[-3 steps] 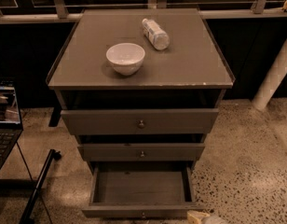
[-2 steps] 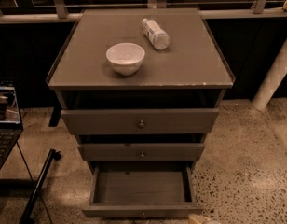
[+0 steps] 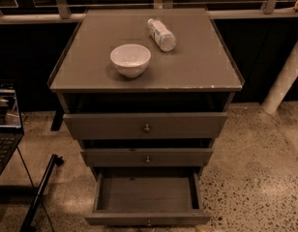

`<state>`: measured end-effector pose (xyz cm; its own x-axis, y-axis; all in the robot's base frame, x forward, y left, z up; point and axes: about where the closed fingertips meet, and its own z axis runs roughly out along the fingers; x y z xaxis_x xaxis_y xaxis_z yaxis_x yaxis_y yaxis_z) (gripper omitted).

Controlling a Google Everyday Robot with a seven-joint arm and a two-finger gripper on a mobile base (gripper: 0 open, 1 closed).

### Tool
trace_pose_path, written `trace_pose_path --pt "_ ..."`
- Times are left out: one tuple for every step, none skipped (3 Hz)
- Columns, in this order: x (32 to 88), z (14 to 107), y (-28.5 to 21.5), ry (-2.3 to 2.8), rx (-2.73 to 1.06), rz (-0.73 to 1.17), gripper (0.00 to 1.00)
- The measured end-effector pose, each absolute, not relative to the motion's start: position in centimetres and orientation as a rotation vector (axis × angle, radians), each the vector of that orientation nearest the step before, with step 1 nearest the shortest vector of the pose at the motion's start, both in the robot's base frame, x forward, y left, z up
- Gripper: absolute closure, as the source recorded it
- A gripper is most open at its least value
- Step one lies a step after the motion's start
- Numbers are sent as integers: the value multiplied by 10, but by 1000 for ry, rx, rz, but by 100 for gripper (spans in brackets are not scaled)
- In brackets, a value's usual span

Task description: Close bottom drawer

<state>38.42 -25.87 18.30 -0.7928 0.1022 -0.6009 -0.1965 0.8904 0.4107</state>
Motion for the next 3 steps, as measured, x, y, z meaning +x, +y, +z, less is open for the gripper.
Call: trace_pose_path --pt "390 155 -252 2441 -102 716 100" --pt "405 136 -242 2449 -152 805 100" --pt "429 128 -234 2428 -209 845 100"
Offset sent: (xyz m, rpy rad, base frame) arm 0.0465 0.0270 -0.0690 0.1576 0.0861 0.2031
